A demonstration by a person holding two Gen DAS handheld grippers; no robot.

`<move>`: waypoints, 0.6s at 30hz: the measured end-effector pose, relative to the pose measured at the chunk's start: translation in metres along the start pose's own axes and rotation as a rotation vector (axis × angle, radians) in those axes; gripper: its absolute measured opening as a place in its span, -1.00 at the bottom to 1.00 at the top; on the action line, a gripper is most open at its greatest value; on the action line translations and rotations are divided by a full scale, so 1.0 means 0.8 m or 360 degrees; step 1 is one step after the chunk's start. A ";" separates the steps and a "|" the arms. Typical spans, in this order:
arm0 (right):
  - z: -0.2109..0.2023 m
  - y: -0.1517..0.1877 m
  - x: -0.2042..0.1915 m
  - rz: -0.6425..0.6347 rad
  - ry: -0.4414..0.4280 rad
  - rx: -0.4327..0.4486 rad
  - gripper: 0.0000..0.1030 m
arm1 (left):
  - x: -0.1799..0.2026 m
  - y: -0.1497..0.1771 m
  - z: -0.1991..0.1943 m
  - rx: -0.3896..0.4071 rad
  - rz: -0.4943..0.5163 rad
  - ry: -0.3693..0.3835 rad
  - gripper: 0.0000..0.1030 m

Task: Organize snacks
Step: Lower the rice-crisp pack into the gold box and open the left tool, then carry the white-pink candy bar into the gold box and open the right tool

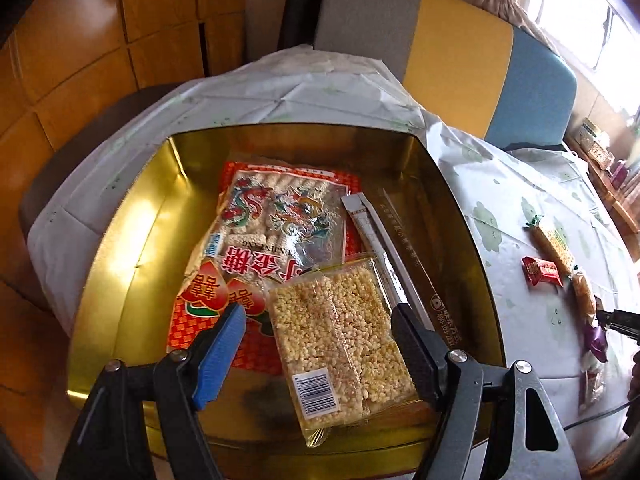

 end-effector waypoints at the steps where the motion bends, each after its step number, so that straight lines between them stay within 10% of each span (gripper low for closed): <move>1: -0.001 0.000 0.000 0.0004 -0.0002 0.0005 -0.48 | -0.001 0.000 -0.004 0.0015 0.0000 -0.0009 0.46; 18: -0.104 0.010 -0.064 -0.0188 -0.0312 0.0359 -0.49 | 0.002 0.004 -0.021 0.0066 0.0035 -0.0047 0.46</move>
Point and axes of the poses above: each gripper's, at about its wrist camera, not at the fingertips, and z roughly the way its jaws point, x to its right, y to its underside, the point moved 3 cm from there along z, roughly the way its jaws point, and after that the axes turned 1 degree about y, right-handed, at the moved point
